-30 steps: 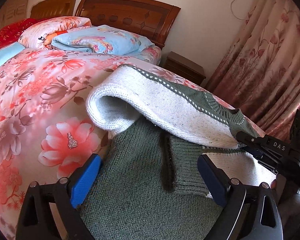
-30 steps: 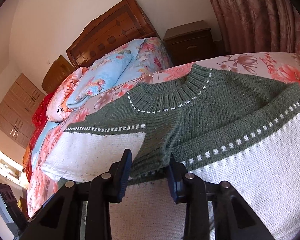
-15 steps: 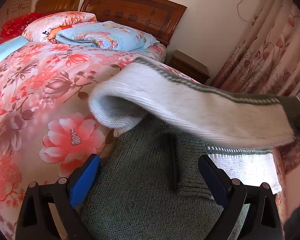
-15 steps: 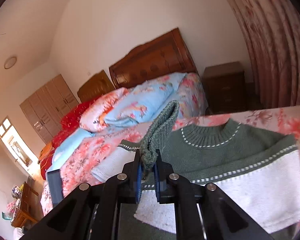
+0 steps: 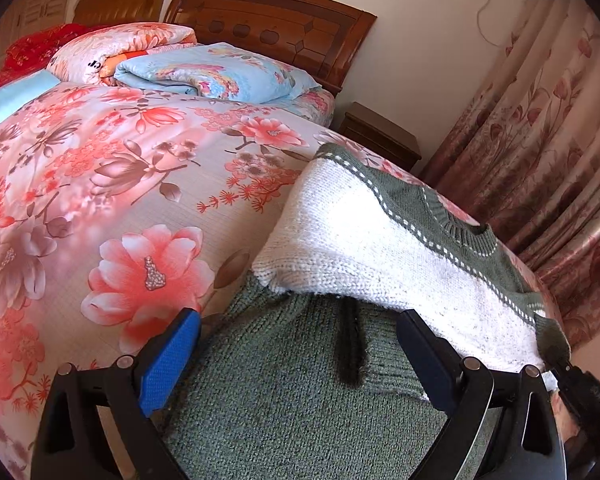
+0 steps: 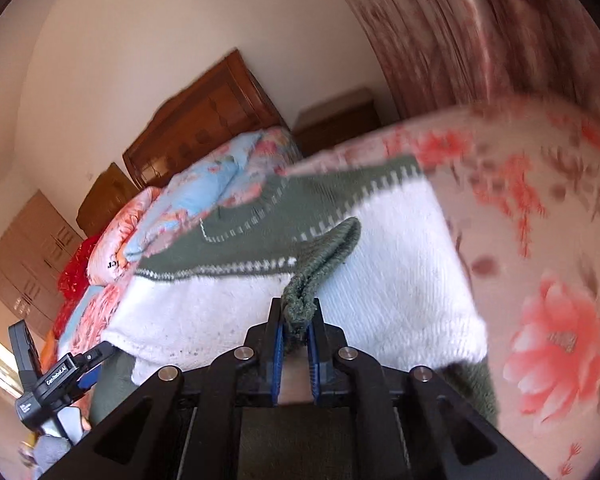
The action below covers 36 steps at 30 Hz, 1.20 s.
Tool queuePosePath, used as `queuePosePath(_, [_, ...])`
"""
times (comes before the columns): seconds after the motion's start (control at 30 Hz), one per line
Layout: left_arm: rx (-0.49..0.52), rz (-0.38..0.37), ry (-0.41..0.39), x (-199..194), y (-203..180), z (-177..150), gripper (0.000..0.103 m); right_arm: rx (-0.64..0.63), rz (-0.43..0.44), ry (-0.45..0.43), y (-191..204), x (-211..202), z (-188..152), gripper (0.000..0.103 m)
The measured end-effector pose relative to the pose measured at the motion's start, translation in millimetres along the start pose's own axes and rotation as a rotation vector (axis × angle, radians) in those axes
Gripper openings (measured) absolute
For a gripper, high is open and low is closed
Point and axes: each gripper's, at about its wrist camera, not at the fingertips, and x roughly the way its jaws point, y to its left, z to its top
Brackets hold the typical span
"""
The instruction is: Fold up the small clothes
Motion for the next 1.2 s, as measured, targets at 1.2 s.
queuePosePath(1.2, [-0.092, -0.038, -0.228, -42.7, 11.1, 0.1, 0.103, -0.222, -0.299, 0.069, 38.8, 27.3, -5.4, 0.025])
